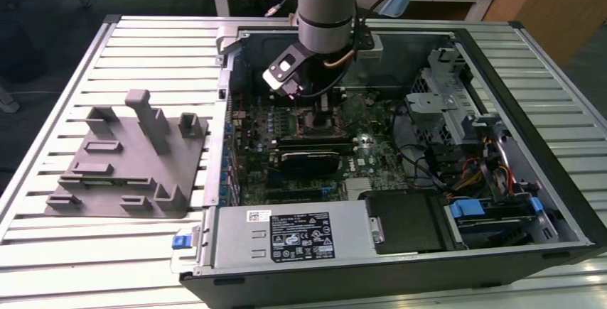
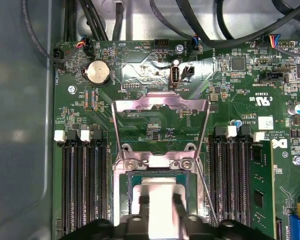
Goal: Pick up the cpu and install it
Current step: 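Place the cpu into insertion slot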
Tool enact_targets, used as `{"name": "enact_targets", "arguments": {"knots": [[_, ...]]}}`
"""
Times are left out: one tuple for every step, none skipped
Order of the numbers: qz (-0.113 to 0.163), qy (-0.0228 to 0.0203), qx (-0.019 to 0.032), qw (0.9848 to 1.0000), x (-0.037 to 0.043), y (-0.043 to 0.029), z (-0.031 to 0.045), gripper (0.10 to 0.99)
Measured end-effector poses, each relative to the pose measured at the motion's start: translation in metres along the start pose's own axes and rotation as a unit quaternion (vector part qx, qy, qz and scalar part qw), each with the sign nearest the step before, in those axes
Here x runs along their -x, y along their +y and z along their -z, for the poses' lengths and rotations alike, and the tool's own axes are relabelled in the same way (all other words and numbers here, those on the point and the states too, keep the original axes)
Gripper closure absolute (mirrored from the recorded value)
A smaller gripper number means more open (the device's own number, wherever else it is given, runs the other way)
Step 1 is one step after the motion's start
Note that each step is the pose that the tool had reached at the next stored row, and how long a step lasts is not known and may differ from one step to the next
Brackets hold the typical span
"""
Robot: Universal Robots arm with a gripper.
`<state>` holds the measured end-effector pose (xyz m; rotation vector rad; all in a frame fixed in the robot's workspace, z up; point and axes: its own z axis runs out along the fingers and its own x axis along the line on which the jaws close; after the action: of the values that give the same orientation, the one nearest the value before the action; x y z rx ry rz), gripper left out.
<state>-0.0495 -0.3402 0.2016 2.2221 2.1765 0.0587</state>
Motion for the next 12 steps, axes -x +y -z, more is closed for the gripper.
{"name": "enact_targets", "arguments": {"knots": [[0.000,0.0000,0.0000,1.0000,0.0000,0.0000,0.0000,0.784],[0.000,0.0000,0.0000,1.0000,0.0000,0.0000,0.0001,0.843],[0.000,0.0000,0.0000,1.0000,0.0000,0.0000,0.0001,0.902],[0.000,0.0000,0.0000,1.0000,0.0000,0.0000,0.0002,0.902],[0.000,0.0000,0.0000,1.0000,0.0000,0.0000,0.0002,0.961],[0.000,0.0000,0.0000,1.0000,0.0000,0.0000,0.0002,0.961],[0.000,0.0000,0.0000,1.0000,0.0000,0.0000,0.0003,0.980],[0.000,0.0000,0.0000,1.0000,0.0000,0.0000,0.0004,0.980],[0.000,0.0000,0.0000,1.0000,0.0000,0.0000,0.0004,0.980],[0.000,0.0006,-0.0001,1.0000,0.0001,0.0000,0.0006,0.980],[0.000,0.0014,-0.0001,1.0000,0.0001,0.0000,0.0005,0.980],[0.000,0.0018,-0.0001,1.0000,0.0001,0.0000,0.0004,0.980]]}}
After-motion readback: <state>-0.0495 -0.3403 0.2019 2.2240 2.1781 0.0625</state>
